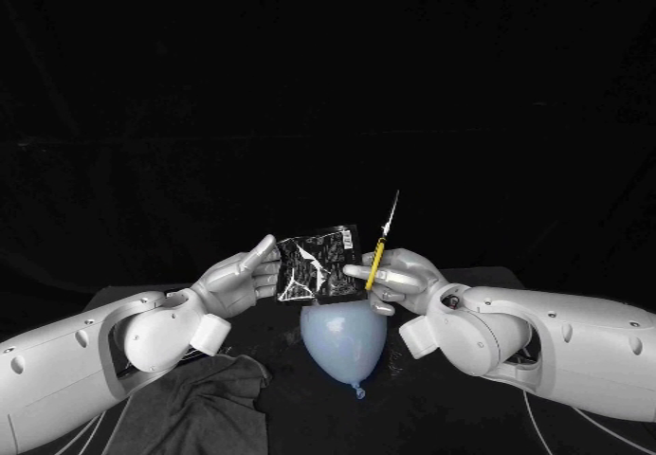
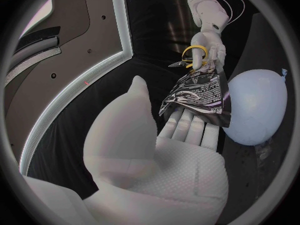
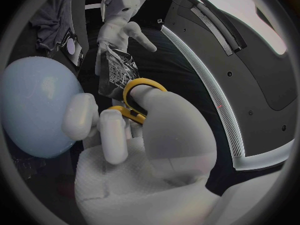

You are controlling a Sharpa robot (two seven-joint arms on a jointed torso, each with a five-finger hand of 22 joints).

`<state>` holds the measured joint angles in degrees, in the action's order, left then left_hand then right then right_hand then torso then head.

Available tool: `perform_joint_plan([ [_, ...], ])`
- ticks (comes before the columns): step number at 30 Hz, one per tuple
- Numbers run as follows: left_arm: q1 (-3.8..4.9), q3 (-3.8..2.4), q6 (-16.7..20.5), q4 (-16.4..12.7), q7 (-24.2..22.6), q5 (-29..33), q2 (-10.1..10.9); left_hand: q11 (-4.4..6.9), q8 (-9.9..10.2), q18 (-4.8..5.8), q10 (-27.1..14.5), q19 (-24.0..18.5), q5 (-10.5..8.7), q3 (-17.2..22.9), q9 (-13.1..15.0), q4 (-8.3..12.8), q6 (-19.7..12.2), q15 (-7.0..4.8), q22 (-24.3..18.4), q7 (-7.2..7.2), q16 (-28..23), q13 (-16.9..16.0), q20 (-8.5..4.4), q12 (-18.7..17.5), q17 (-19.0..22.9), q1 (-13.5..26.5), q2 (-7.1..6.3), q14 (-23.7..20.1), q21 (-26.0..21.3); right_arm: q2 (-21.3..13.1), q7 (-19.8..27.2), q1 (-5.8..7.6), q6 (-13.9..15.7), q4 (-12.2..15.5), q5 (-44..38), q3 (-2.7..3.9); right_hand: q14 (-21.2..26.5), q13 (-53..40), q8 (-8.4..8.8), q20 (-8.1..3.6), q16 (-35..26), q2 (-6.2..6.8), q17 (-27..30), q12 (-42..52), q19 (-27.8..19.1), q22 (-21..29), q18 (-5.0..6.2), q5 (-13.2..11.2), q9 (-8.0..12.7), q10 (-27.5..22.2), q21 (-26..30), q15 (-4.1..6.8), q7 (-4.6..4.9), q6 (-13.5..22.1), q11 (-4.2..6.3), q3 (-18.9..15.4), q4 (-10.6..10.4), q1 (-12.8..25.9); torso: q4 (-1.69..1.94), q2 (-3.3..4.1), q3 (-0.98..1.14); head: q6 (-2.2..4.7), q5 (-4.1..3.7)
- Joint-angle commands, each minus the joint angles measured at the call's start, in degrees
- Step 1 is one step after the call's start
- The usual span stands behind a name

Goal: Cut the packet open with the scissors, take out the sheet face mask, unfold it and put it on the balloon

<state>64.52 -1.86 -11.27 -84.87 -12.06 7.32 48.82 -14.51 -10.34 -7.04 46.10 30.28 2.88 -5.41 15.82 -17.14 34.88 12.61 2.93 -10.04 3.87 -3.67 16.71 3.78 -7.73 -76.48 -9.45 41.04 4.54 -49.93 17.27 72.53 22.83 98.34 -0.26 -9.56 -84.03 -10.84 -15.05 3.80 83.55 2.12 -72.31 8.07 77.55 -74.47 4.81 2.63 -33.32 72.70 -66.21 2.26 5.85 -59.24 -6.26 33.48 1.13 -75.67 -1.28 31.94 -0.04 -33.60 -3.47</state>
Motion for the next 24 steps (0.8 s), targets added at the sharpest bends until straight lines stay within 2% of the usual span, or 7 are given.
perform_joint_plan([
  [1,0.11,-0.04,0.6,-0.2,0.9,-2.9,-0.3,0.07,0.3,-0.16,-0.6,1.0,0.07,-1.0,-0.1,0.0,-0.5,0.01,0.1,-6.94,0.0,-0.1,-0.02,0.3,-0.1,-2.5,-1.44,0.3,0.3,0.1,0.1,0.01,1.3,0.0,-1.5,0.09,-2.6,-0.1,-0.27,-0.25,0.2,-0.18,-0.1,0.3,0.2,-0.1,0.55,0.2,-5.6,9.0,-0.1,0.38,-0.15,0.5,4.96,1.1,0.7,0.6,-0.01,0.03,0.01,-0.09,0.16],
  [4,0.12,-0.02,1.0,-0.4,0.9,-3.5,-0.6,0.32,-0.2,-0.66,0.0,3.1,-0.03,0.6,0.5,0.2,0.8,-0.24,0.3,-6.64,0.7,-0.1,-0.03,0.7,-0.7,-6.9,0.85,3.2,0.8,0.3,0.0,0.01,1.6,-0.1,-2.0,0.10,-2.6,-0.1,-0.27,-0.25,0.2,-0.18,-0.1,0.3,0.2,-0.1,0.55,0.2,-5.6,9.0,-0.1,0.38,-0.15,0.5,4.96,1.1,0.7,0.6,-0.03,0.03,0.00,-0.18,0.26],
  [5,0.12,0.00,1.2,-0.4,0.9,-3.6,-0.8,0.36,-0.3,-0.72,0.0,3.4,-0.03,0.8,0.6,0.2,1.1,-0.27,0.3,-6.58,0.8,-0.1,-0.03,0.7,-0.7,-7.3,1.03,3.5,0.9,0.4,0.0,0.01,1.7,-0.2,-2.1,0.10,-2.6,-0.1,-0.27,-0.25,0.2,-0.18,-0.1,0.3,0.2,-0.1,0.55,0.2,-5.6,9.0,-0.1,0.38,-0.15,0.5,4.96,1.1,0.7,0.6,-0.03,0.03,-0.01,-0.16,0.30],
  [7,0.13,0.04,1.6,-0.5,0.8,-3.6,-1.2,0.95,-1.8,-1.34,1.4,6.3,-0.08,2.2,2.0,0.7,4.4,-0.67,0.6,-5.29,1.4,-0.3,-0.07,1.3,-1.1,-10.0,3.01,5.3,1.6,0.7,-0.1,0.01,1.8,-0.2,-2.3,0.10,-2.6,-0.3,-0.36,-0.26,0.2,-0.16,-0.1,0.3,0.2,-0.2,0.55,0.2,-5.8,9.0,-0.1,0.39,-0.16,0.5,4.97,1.2,0.9,0.7,-0.01,-0.02,0.01,-0.11,0.39],
  [12,0.14,0.11,3.1,-0.5,0.4,-2.4,-2.0,1.36,-2.7,-2.35,3.4,11.2,-0.10,2.8,2.4,1.0,5.7,-1.19,0.9,-2.93,2.1,-0.3,-0.05,2.0,-1.4,-12.7,4.20,6.6,2.8,1.2,-0.1,0.01,1.8,-0.4,-2.8,0.10,-2.6,-0.3,-0.36,-0.26,0.2,-0.16,-0.1,0.3,0.2,-0.2,0.55,0.2,-5.8,9.0,-0.1,0.39,-0.16,0.5,4.97,1.2,0.9,0.7,-0.02,-0.04,0.02,0.02,0.56],
  [16,0.14,0.14,4.9,-0.4,-0.4,-0.1,-2.7,2.48,-2.9,-3.11,5.4,14.5,-0.09,3.3,2.5,1.6,6.2,-2.09,1.0,-1.27,3.0,-0.2,-0.06,2.5,-1.8,-14.8,5.09,8.5,3.5,1.6,-0.1,0.00,2.0,-0.7,-3.1,0.10,-2.6,-0.3,-0.36,-0.26,0.2,-0.16,-0.1,0.3,0.2,-0.2,0.55,0.2,-5.8,9.0,-0.1,0.39,-0.16,0.5,4.97,1.2,0.9,0.7,-0.02,-0.03,0.01,0.19,0.66],
  [24,0.14,0.17,8.3,-0.3,-1.7,2.8,-4.2,3.06,-2.9,-3.51,6.7,17.6,-0.08,4.1,2.5,2.7,6.4,-2.75,1.0,-0.56,3.6,0.0,-0.22,2.1,-2.1,-17.4,6.13,10.3,4.1,2.2,0.0,-0.01,2.5,-1.1,-3.3,0.10,-2.7,-0.4,-0.44,-0.27,0.2,-0.16,-0.2,0.3,0.2,-0.2,0.53,0.2,-6.0,9.0,-0.2,0.39,-0.16,0.6,4.97,1.4,1.0,0.7,-0.04,0.00,0.01,0.48,0.66],
])
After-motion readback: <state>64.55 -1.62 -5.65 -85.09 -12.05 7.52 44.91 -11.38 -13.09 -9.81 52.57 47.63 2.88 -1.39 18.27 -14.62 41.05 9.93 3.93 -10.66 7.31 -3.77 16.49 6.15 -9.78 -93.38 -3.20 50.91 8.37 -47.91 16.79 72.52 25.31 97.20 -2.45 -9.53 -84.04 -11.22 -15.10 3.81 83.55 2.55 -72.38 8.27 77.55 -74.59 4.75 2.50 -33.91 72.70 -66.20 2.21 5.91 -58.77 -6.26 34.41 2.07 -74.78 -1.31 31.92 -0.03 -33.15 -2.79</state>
